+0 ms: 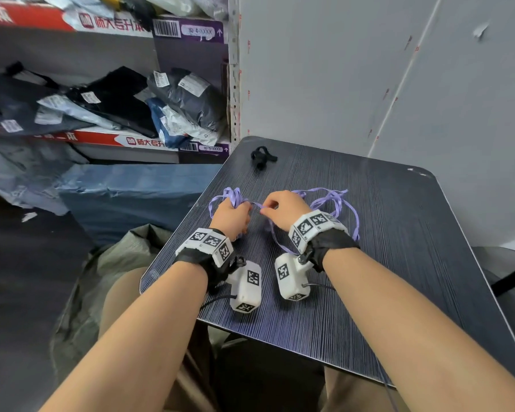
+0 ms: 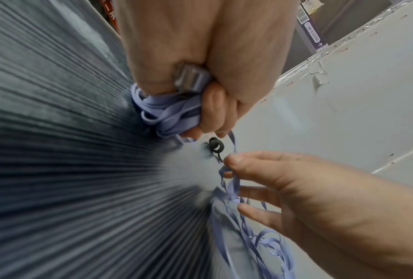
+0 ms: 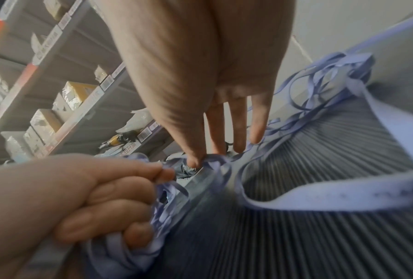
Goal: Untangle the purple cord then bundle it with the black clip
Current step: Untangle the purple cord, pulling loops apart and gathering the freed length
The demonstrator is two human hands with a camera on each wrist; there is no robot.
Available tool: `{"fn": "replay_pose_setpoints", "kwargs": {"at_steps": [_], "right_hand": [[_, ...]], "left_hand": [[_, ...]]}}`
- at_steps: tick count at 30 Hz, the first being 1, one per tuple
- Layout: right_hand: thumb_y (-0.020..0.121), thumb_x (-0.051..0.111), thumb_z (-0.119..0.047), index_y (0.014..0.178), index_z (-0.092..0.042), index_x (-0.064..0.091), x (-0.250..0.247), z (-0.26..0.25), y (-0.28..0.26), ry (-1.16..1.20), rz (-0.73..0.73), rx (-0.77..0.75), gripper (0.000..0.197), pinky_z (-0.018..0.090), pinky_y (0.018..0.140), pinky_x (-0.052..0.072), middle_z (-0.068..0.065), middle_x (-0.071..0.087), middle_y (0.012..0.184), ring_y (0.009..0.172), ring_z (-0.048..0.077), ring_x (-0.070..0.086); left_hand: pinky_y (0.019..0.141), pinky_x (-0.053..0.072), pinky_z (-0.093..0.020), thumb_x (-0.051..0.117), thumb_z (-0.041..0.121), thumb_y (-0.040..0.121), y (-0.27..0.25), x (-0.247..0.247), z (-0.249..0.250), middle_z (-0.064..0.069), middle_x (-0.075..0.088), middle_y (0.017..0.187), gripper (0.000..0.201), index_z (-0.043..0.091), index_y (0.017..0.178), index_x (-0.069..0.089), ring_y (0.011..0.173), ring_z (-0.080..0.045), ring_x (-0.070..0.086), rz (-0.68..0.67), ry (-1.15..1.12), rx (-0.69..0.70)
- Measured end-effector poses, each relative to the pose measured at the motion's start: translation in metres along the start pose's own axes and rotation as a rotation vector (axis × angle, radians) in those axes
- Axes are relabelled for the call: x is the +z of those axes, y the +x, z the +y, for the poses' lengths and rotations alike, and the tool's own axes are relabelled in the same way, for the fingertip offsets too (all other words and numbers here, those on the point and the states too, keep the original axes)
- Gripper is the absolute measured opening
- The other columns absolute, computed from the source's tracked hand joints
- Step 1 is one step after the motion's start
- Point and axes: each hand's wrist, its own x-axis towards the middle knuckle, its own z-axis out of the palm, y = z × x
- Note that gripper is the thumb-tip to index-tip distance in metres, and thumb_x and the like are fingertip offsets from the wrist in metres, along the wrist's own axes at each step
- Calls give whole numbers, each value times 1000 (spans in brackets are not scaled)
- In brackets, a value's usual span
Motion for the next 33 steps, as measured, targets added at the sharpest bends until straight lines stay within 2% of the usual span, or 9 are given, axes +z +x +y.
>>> {"fn": "replay_pose_setpoints", "kwargs": {"at_steps": [2, 4, 8, 10, 14, 19, 25, 29, 33], "right_hand": [[88, 59, -21, 87, -22, 63, -2, 3, 0, -17, 2, 16, 5, 36, 79, 52, 2, 67, 93, 90, 22, 63], [87, 56, -14, 89, -25, 64, -4, 6, 0, -93, 43, 14, 14, 35, 79, 50, 0, 66, 96, 99, 21, 57], [86, 53, -11, 95, -27, 65, -7, 6, 0, -259, 162, 37, 21, 41, 93, 35, -1, 60, 108, 113, 27, 44], [86, 54, -9, 91, -23, 65, -10, 9, 0, -158, 206, 62, 18, 39, 89, 38, 2, 57, 110, 110, 27, 46], [85, 54, -1, 92, -15, 65, -15, 13, -2, 35, 296, 18, 18, 31, 70, 42, 6, 55, 109, 86, 21, 54], [86, 51, 3, 106, -14, 63, -18, 16, -5, -61, 287, -35, 29, 31, 75, 43, 8, 54, 115, 97, 24, 55], [87, 58, -3, 108, -16, 66, -26, 21, -7, 182, 307, -55, 26, 37, 83, 54, 6, 57, 112, 82, 18, 63], [87, 59, -1, 112, -14, 64, -35, 17, -11, 321, 352, -84, 29, 24, 78, 52, 3, 58, 112, 77, 10, 61], [87, 58, 0, 110, -15, 64, -45, 16, -14, 322, 398, -110, 29, 23, 76, 50, 2, 61, 111, 74, 8, 60]], "left_hand": [[46, 32, -23, 47, 14, 94, 0, -1, -1, 0, 41, 54, 25, 15, 69, 47, 42, -12, 37, 0, 16, 10], [46, 31, -24, 48, 14, 92, -1, 0, -1, 3, 42, 50, 24, 15, 68, 48, 44, -14, 36, -13, 21, 14], [45, 28, -23, 49, 13, 91, -2, -1, -1, 5, 39, 43, 25, 15, 66, 50, 38, -12, 32, -38, 16, 10], [44, 29, -22, 47, 14, 93, -5, -2, 0, 3, 37, 47, 23, 13, 70, 51, 38, -11, 31, -46, 21, 17], [46, 32, -23, 45, 16, 95, -7, -3, 1, 2, 38, 50, 18, 10, 79, 53, 41, -12, 33, -44, 42, 45], [49, 32, -24, 47, 18, 95, -11, -4, 4, 1, 40, 53, 15, 9, 84, 53, 45, -14, 34, -67, 59, 46], [52, 33, -27, 47, 20, 94, -10, -12, 21, 1, 42, 56, 20, 13, 77, 56, 47, -15, 35, 3, 116, 152], [52, 30, -26, 45, 19, 95, -7, -10, 40, 0, 39, 58, 15, 11, 84, 52, 49, -15, 33, 58, 77, 208], [50, 31, -26, 46, 20, 95, 0, -7, 57, -2, 42, 61, 18, 13, 79, 50, 50, -15, 35, 96, 34, 221]]}}
